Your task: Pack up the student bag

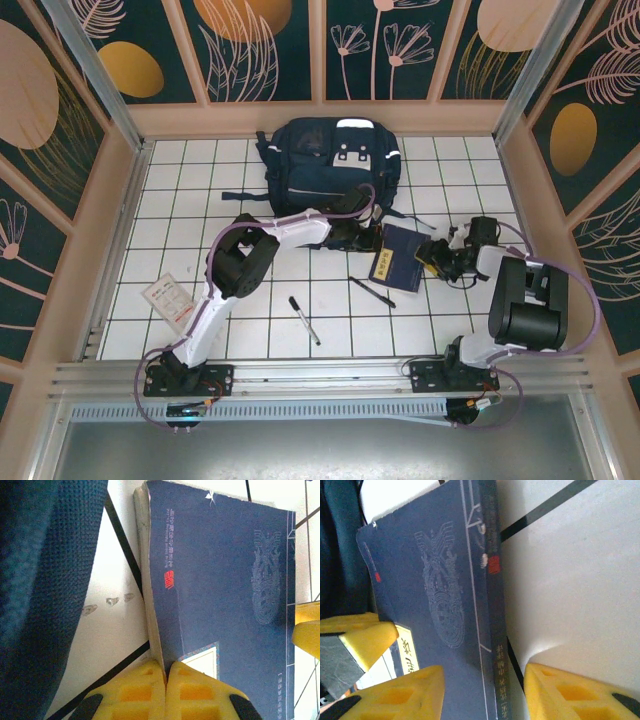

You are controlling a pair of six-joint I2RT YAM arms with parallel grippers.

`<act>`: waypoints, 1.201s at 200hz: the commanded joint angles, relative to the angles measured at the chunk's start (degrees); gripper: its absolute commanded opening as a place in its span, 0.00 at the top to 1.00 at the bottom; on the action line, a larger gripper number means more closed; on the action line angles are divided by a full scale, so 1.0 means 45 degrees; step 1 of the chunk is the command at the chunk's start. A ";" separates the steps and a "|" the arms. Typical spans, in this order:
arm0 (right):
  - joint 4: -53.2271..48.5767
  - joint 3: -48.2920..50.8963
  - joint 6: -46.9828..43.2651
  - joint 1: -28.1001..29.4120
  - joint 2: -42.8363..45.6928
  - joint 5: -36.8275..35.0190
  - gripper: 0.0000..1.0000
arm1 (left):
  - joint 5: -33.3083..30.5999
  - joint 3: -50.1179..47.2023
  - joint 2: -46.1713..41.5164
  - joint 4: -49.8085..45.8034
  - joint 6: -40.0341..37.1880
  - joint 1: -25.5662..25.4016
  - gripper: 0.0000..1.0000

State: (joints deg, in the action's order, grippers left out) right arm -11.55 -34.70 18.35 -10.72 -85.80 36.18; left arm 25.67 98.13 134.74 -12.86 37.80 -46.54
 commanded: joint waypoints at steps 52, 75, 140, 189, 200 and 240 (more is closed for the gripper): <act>0.1335 0.0620 -0.0051 0.0653 -0.0133 0.3248 0.59 | 0.0051 -0.1331 0.0652 0.0144 -0.0198 0.0150 1.00; 0.2248 0.0700 0.0570 0.0708 0.0397 0.4242 0.75 | 0.0305 -0.1211 0.0236 0.0313 -0.0367 0.0154 0.99; -0.1264 -0.1325 0.0688 0.0609 0.3764 -0.2277 1.00 | -0.0267 -0.0522 -0.4023 0.0543 -0.3201 0.0149 0.61; -0.1679 -0.2332 0.1290 0.0410 0.4888 -0.4659 1.00 | -0.5699 0.2250 -0.3409 -0.3866 -0.7884 0.1039 0.01; -0.1586 -0.2404 0.1224 0.0431 0.4881 -0.4295 1.00 | -0.6452 0.3217 -0.2586 -0.4756 -0.7864 0.1391 0.01; -0.1498 -0.2316 0.1181 0.0453 0.4880 -0.3638 1.00 | -0.7238 0.5091 -0.0651 -0.6037 -1.0089 0.1613 0.01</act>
State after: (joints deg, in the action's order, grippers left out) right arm -18.50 -43.77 23.09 -8.88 -64.27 19.05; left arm -2.00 119.31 125.99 -29.74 2.24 -39.11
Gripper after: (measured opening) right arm 0.109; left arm 0.988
